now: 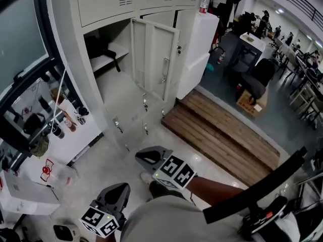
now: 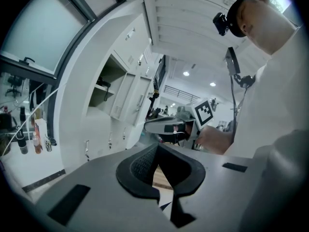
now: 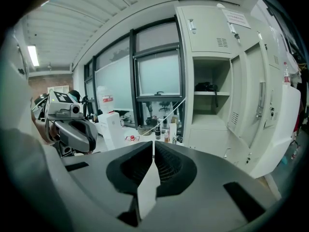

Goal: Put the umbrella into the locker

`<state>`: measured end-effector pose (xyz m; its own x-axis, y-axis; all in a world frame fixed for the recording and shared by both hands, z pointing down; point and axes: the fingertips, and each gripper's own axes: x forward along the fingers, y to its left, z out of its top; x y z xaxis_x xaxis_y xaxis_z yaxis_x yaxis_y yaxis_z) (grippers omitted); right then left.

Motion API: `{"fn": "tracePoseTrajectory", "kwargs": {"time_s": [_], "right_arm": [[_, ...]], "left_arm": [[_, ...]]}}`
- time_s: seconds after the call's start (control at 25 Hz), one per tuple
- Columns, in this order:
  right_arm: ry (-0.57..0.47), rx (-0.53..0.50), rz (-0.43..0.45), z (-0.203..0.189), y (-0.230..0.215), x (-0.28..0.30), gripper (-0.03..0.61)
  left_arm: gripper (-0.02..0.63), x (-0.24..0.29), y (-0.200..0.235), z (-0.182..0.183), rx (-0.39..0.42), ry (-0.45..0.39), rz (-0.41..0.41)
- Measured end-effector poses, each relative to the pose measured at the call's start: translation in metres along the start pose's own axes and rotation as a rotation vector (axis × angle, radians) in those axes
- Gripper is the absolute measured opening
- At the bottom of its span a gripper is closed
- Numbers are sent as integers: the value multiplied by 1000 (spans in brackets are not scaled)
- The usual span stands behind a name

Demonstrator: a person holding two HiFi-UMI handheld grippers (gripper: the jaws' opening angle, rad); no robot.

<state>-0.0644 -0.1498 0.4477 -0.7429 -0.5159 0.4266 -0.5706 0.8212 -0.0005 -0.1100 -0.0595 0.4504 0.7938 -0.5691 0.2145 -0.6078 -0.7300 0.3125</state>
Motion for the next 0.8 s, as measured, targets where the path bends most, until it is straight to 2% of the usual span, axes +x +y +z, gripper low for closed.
{"fn": "tracePoseTrajectory", "kwargs": {"time_s": [0.8], "right_arm": [[3, -29, 37, 0, 13, 1, 20]], "left_arm": [[11, 4, -2, -16, -45, 18, -1]]}}
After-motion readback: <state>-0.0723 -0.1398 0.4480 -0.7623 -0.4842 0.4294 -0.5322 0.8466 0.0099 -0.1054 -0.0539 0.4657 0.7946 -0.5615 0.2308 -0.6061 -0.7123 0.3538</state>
